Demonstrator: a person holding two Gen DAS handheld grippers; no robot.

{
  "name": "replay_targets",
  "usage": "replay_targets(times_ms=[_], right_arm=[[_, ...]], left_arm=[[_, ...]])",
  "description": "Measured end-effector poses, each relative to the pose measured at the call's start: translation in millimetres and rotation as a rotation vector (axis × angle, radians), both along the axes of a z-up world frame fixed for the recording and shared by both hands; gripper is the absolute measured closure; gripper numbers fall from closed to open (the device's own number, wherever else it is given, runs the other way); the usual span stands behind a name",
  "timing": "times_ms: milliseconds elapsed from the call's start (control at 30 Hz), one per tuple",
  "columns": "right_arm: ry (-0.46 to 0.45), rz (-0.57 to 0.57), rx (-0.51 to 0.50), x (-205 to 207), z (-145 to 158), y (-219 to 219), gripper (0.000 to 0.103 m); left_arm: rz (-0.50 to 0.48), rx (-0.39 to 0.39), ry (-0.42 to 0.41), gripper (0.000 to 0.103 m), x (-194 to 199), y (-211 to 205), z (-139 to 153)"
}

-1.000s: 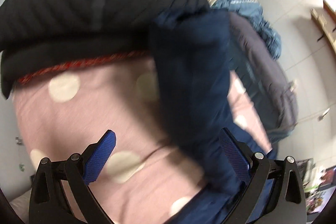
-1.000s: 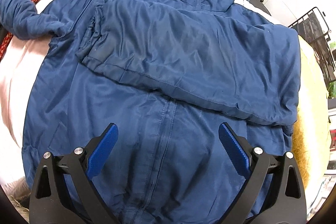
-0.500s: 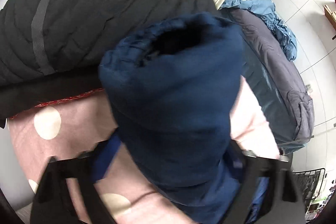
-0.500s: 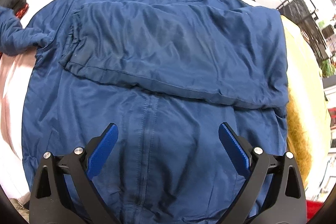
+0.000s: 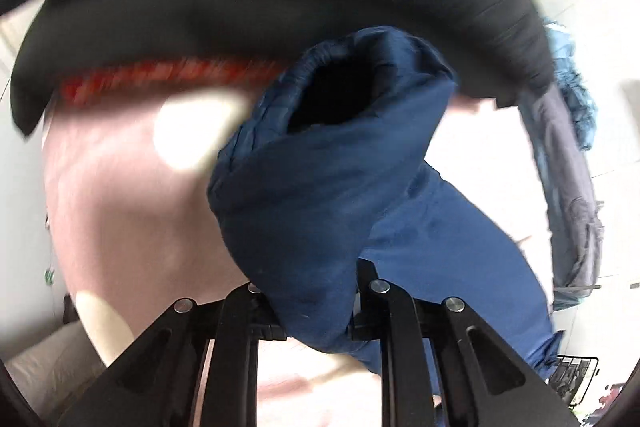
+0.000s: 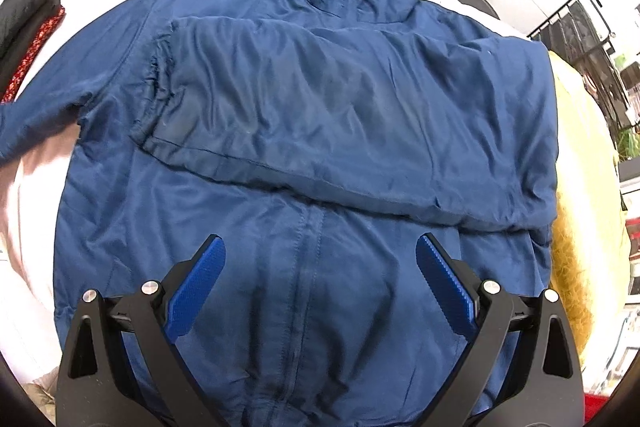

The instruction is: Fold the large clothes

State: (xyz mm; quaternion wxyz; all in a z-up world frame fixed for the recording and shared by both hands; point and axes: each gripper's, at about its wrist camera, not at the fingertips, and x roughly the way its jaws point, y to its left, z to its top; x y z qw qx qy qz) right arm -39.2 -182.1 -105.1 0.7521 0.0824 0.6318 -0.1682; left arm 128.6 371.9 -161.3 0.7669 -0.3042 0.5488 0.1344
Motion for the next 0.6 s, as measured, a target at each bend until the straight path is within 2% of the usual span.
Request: replay_targets(times_ms=[67, 133, 200, 333, 467, 600], right_arm=[[-0.005, 0.004, -0.001, 1.4, 1.7, -1.2, 0.008], [-0.005, 0.003, -0.001, 1.5, 1.6, -3.1, 0.008], [-0.003, -0.008, 0.005, -0.9, -0.1, -7.5, 0.008], [-0.012, -0.039, 0.027, -6.0, -3.0, -18.3, 0.008], [-0.032, -0.077, 0.057, -11.6, -4.8, -30.3, 0.008], [-0.045, -0.115, 0.073, -17.7, -9.4, -42.3, 0.008]], left_arm=[[-0.004, 0.024, 0.011, 0.087, -0.4, -6.0, -2.8], [-0.040, 0.100, 0.001, 0.087, 7.3, -20.1, 8.3], [-0.069, 0.142, -0.013, 0.088, 14.6, -29.7, 18.3], [-0.108, 0.157, -0.062, 0.088, 25.8, -45.4, 45.1], [-0.223, 0.233, -0.138, 0.088, 33.8, -79.2, 84.5], [-0.368, 0.229, -0.238, 0.088, 43.3, -145.9, 125.3]])
